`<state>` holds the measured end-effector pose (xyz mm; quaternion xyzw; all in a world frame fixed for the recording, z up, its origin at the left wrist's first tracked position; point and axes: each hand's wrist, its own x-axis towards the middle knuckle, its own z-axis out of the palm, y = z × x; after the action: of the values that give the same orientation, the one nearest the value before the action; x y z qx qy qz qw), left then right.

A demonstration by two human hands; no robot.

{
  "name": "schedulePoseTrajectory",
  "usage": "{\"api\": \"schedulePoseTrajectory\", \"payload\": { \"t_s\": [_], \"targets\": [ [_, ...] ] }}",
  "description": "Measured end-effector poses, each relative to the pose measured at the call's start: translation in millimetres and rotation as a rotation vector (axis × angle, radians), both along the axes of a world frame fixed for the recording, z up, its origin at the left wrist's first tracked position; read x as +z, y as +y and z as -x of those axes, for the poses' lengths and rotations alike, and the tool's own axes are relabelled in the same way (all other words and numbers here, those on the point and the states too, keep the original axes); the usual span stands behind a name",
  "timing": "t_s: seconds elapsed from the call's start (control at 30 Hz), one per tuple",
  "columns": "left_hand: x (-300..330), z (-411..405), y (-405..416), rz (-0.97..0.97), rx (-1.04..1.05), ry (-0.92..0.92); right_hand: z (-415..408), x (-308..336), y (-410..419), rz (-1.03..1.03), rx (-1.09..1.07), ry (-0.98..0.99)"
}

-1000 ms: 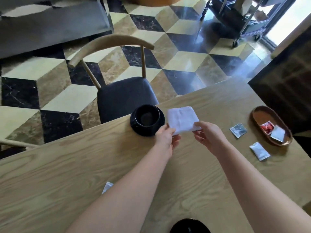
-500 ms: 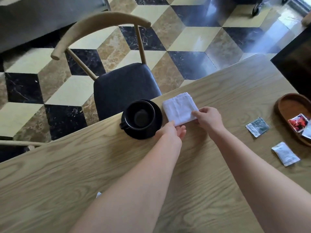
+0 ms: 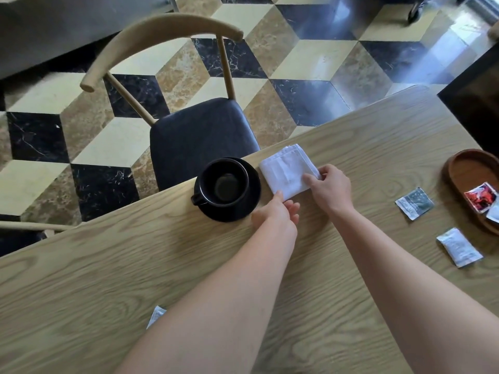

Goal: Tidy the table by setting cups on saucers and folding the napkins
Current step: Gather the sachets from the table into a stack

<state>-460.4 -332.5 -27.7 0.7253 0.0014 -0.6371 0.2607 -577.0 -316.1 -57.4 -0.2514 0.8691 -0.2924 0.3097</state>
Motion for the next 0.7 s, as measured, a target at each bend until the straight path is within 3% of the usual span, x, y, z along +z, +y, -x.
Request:
{"api": "schedulePoseTrajectory", "payload": {
  "t_s": [0.17, 0.4, 0.53, 0.7],
  "targets": [
    [-5, -4, -7, -0.052, -0.119, -0.052, -3, -2, 0, -0.128, 0.029, 0.104],
    [9, -50, 17, -0.094, -0.300, 0.042, -19, 23, 19, -0.167, -0.014, 0.019],
    [22, -128, 83, 0.033, -0.424, 0.019, -89, 46, 77, -0.006, 0.017, 0.031],
    [33, -261, 187, 0.079, -0.518, -0.053, -228, 59, 180, -0.003, 0.375, -0.163]
  ]
}}
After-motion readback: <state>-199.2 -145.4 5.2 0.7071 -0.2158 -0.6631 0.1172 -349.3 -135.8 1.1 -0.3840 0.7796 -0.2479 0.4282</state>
